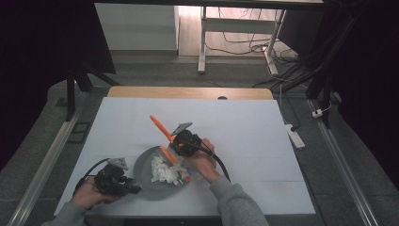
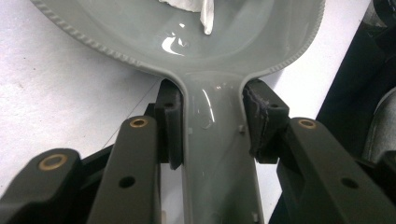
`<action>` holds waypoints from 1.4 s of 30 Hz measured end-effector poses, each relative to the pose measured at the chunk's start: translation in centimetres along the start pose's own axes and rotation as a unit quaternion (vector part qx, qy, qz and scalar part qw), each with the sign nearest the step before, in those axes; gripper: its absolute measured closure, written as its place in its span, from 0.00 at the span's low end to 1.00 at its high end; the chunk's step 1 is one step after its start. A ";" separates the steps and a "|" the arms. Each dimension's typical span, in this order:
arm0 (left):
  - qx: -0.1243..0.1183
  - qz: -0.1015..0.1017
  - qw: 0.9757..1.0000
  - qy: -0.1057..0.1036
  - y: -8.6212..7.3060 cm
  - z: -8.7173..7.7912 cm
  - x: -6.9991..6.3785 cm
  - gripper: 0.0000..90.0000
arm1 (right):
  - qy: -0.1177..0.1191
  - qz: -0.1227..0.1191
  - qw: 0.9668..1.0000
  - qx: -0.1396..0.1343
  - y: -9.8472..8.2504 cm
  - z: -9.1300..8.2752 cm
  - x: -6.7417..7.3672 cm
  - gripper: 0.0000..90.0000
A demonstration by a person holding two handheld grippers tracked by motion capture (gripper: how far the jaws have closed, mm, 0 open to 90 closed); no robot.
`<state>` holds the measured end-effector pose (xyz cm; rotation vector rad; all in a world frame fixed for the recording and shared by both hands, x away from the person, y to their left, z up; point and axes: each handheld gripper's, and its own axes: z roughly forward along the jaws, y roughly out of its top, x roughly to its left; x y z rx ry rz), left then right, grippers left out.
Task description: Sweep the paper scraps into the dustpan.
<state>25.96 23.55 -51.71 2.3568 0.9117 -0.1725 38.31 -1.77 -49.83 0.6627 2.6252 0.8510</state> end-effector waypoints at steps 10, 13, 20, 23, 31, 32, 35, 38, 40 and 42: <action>0.000 -0.001 1.000 0.001 0.1 0.1 0.0 0.68 | 0.043 -0.005 0.999 -0.026 0.8 -0.5 3.0 0.79; 0.001 -0.001 1.000 0.001 0.1 0.2 0.0 0.68 | 0.077 -0.015 0.996 -0.037 1.3 -0.9 3.9 0.79; -0.001 -0.003 1.000 -0.002 0.0 0.2 0.0 0.68 | 0.056 -0.040 0.996 -0.053 2.3 -2.1 4.7 0.79; -0.001 -0.004 1.000 -0.003 0.0 0.2 0.1 0.68 | 0.050 -0.030 0.995 -0.079 2.2 -2.9 4.1 0.78; -0.002 -0.004 1.000 -0.003 0.0 0.2 0.0 0.68 | 0.035 -0.009 0.996 -0.086 1.7 -4.7 2.5 0.78; -0.002 -0.004 1.000 -0.003 0.0 0.2 0.0 0.68 | 0.031 -0.009 0.996 -0.083 1.5 -4.8 2.4 0.78; -0.002 -0.005 1.000 -0.003 -0.1 0.2 0.0 0.68 | 0.021 0.000 0.997 -0.071 0.6 -5.0 1.6 0.78; -0.001 -0.004 1.000 -0.003 -0.1 0.2 -0.1 0.68 | 0.012 0.018 0.998 -0.061 -0.6 -5.5 0.6 0.78; -0.001 -0.004 1.000 -0.003 -0.2 0.2 -0.2 0.68 | 0.011 0.044 0.997 -0.063 -1.8 -6.1 -0.1 0.78; 0.001 -0.001 1.000 -0.004 -0.3 0.2 -0.3 0.68 | -0.001 0.061 0.996 -0.061 -2.9 -6.7 -0.8 0.78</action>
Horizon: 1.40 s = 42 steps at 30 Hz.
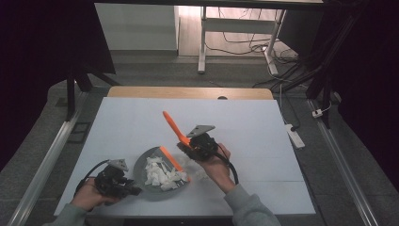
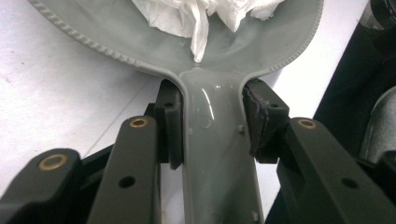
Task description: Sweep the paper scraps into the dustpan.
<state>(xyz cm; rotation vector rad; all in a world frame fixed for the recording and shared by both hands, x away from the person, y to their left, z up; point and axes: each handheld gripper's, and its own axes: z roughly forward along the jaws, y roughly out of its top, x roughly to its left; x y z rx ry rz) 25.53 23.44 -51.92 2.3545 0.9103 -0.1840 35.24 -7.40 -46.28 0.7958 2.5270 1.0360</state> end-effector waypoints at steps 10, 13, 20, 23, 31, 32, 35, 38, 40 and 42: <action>0.002 0.005 1.000 -0.007 0.1 0.2 -0.5 0.68 | -0.048 0.050 0.997 0.023 -4.5 -2.2 -3.4 0.78; 0.004 0.008 1.000 -0.007 0.4 0.4 -0.8 0.68 | -0.062 0.054 0.996 0.031 -5.4 -2.3 -3.7 0.78; 0.007 0.015 1.000 -0.010 0.9 0.8 -1.5 0.68 | -0.051 0.067 0.996 0.036 -6.0 -1.6 -3.4 0.78; 0.007 0.016 1.000 -0.010 0.9 0.9 -1.6 0.68 | -0.045 0.067 0.996 0.037 -5.9 -1.2 -3.0 0.78; 0.008 0.016 1.000 -0.011 1.1 1.1 -1.8 0.68 | -0.031 0.053 0.997 0.041 -4.8 0.0 -1.5 0.78; 0.007 0.016 1.000 -0.012 1.1 1.2 -1.8 0.68 | -0.030 0.050 0.997 0.042 -4.6 0.2 -1.2 0.78; 0.007 0.016 1.000 -0.012 1.2 1.3 -1.9 0.68 | -0.021 0.043 0.998 0.043 -4.0 0.7 -0.5 0.79; 0.007 0.017 1.000 -0.013 1.3 1.3 -1.9 0.68 | -0.012 0.041 0.998 0.043 -3.4 1.3 0.4 0.78; 0.007 0.016 1.000 -0.013 1.3 1.3 -1.9 0.68 | -0.001 0.036 0.998 0.041 -3.1 1.7 1.0 0.78; 0.006 0.016 1.000 -0.012 1.3 1.3 -2.0 0.68 | 0.006 0.034 0.999 0.040 -2.8 2.1 1.8 0.78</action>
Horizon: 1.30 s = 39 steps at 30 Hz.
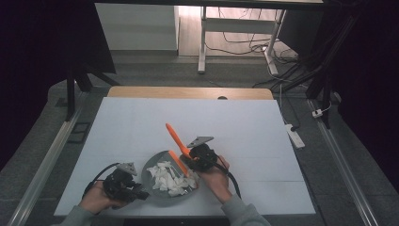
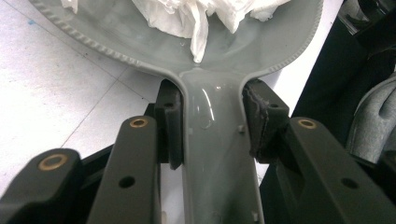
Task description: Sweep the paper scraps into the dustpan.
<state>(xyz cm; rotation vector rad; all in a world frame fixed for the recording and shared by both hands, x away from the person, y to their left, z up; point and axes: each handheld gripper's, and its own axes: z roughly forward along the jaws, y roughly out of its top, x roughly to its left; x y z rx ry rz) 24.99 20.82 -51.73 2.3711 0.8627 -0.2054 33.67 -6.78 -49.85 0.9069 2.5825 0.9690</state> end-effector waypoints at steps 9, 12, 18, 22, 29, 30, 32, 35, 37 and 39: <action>-0.002 -0.002 1.000 -0.001 0.0 0.1 0.1 0.68 | 0.054 -0.027 0.998 -0.035 2.5 1.1 4.3 0.78; -0.004 -0.003 1.000 -0.003 -0.1 0.1 0.2 0.68 | 0.058 -0.060 0.995 -0.048 3.1 0.8 5.6 0.78; -0.002 -0.003 1.000 -0.005 -0.1 0.1 0.3 0.68 | 0.032 -0.074 0.995 -0.060 3.5 -0.7 4.6 0.78; -0.001 -0.004 1.000 -0.005 -0.1 0.2 0.3 0.68 | 0.021 -0.071 0.995 -0.068 3.4 -2.3 3.4 0.78; 0.000 -0.005 1.000 -0.005 -0.1 0.3 0.3 0.68 | 0.018 -0.063 0.995 -0.080 3.7 -4.4 2.1 0.78; 0.000 -0.005 1.000 -0.004 -0.1 0.3 0.3 0.68 | 0.015 -0.063 0.995 -0.076 3.7 -4.3 1.9 0.78; -0.001 -0.005 1.000 -0.005 -0.1 0.3 0.3 0.68 | 0.003 -0.069 0.996 -0.063 3.5 -3.8 1.2 0.78; -0.001 -0.004 1.000 -0.003 -0.1 0.3 0.3 0.68 | -0.022 -0.062 0.997 -0.028 2.6 -2.2 -0.4 0.78; 0.000 -0.005 1.000 -0.003 -0.1 0.3 0.3 0.68 | -0.049 -0.060 0.997 -0.004 1.8 -1.2 -1.3 0.78; 0.000 -0.005 1.000 -0.003 -0.1 0.4 0.2 0.68 | -0.056 -0.045 0.997 0.012 1.0 -0.4 -1.9 0.78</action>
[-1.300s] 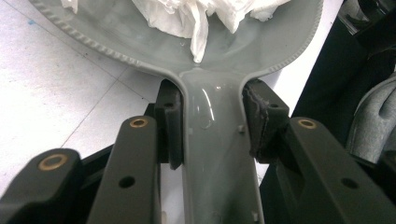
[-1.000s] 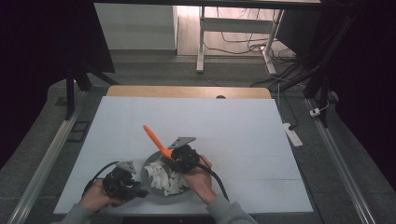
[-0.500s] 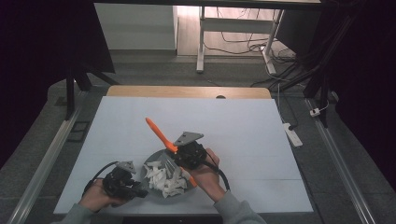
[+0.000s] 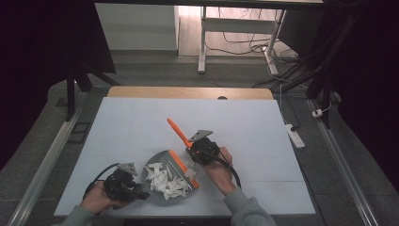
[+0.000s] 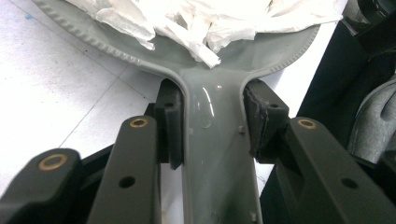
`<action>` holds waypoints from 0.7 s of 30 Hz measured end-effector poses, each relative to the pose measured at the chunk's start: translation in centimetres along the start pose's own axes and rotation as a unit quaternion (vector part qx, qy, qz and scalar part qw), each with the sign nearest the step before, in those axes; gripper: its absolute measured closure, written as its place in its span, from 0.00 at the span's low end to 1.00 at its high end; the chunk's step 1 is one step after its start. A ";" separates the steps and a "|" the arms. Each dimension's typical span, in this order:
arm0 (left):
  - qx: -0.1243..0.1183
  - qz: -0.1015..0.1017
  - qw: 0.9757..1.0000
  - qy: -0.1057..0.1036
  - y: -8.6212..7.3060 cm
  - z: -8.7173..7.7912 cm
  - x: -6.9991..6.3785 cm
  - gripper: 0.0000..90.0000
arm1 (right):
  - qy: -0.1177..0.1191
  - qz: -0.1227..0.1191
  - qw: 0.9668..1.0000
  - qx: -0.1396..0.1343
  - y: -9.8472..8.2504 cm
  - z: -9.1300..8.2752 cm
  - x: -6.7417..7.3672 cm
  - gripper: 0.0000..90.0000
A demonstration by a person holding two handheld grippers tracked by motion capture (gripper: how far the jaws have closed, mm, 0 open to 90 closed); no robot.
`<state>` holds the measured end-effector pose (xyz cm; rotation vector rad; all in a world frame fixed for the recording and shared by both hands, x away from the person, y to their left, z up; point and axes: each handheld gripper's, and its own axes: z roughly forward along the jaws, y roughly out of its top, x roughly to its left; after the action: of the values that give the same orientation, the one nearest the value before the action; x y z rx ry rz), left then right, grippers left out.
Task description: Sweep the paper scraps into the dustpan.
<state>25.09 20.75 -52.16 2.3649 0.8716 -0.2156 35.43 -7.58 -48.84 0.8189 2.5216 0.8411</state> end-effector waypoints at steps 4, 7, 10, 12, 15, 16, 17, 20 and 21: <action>-0.006 -0.006 1.000 0.003 0.0 0.1 -0.4 0.68 | 0.005 0.015 1.000 0.000 -0.9 0.3 0.7 0.79; -0.008 -0.016 1.000 0.007 0.0 0.4 -0.7 0.68 | 0.022 0.003 1.000 -0.004 -0.8 0.1 2.7 0.79; -0.013 -0.023 1.000 0.009 -0.1 0.5 -0.8 0.68 | 0.039 -0.018 0.999 -0.017 -0.1 -0.3 5.0 0.79; -0.011 -0.024 1.000 0.009 0.0 0.5 -0.8 0.68 | 0.091 -0.011 0.995 -0.031 0.5 -0.9 6.1 0.78; -0.012 -0.024 1.000 0.009 0.0 0.5 -0.8 0.68 | 0.066 -0.061 0.994 -0.057 1.5 -2.1 7.3 0.79; -0.013 -0.024 1.000 0.009 -0.1 0.5 -0.8 0.68 | 0.062 -0.060 0.994 -0.067 1.8 -2.4 7.2 0.79; -0.012 -0.024 1.000 0.009 0.0 0.5 -0.8 0.68 | 0.060 -0.056 0.994 -0.074 2.0 -2.7 6.8 0.79; -0.012 -0.023 1.000 0.008 0.0 0.5 -0.8 0.68 | 0.054 -0.047 0.995 -0.072 2.1 -3.3 5.6 0.79; -0.014 -0.024 1.000 0.008 0.0 0.5 -0.8 0.68 | 0.057 -0.037 0.995 -0.075 2.0 -3.4 5.1 0.79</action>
<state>24.47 20.07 -52.30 2.3259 0.9328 -0.2027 30.63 -4.53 -45.75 0.6430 2.5318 1.0659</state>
